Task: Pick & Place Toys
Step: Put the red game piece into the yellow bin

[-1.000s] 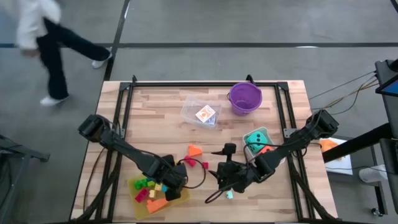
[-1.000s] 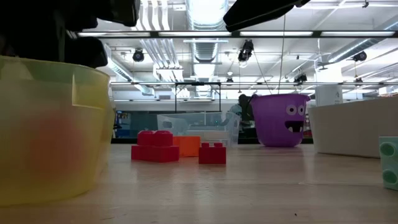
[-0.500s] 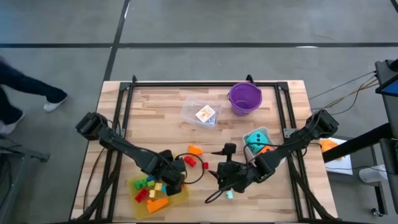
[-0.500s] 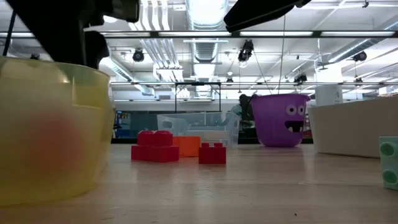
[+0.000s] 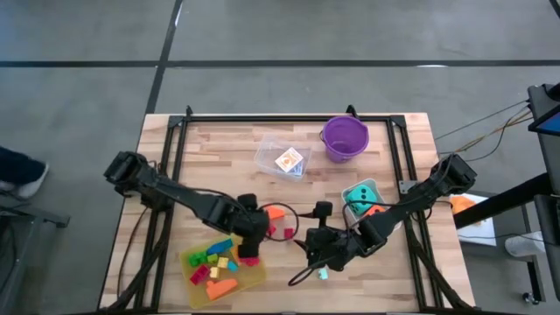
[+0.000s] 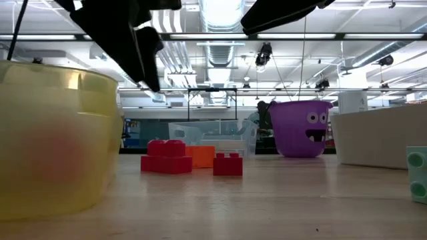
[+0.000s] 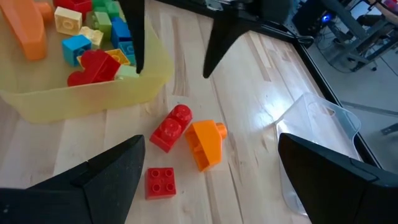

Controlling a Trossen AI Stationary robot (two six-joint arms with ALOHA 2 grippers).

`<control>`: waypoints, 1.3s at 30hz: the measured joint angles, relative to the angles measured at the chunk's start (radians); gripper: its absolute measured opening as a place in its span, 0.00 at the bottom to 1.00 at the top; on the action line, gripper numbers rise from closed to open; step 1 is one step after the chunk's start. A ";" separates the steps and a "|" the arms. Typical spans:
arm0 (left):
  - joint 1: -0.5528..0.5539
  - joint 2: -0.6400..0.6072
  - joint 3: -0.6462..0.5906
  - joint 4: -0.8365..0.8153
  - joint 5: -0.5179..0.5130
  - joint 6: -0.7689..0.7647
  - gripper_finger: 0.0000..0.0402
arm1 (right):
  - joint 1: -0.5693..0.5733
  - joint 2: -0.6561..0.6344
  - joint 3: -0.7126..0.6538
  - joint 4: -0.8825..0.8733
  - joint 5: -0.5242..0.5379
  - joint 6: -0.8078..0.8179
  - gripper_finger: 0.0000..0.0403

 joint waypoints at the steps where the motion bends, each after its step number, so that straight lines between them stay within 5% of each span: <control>1: 0.007 0.000 0.000 0.008 0.004 0.060 0.86 | 0.000 0.000 0.000 -0.002 0.000 0.000 0.90; 9: 0.034 0.017 -0.003 0.132 0.045 0.359 0.86 | 0.000 0.000 0.000 -0.026 0.000 0.000 0.90; 22: 0.075 0.132 -0.005 0.172 0.065 0.422 0.72 | 0.001 0.000 0.000 -0.080 0.000 0.023 0.90; 39: 0.110 0.233 -0.003 0.176 0.134 0.572 0.71 | 0.000 0.000 0.000 -0.112 0.000 0.027 0.90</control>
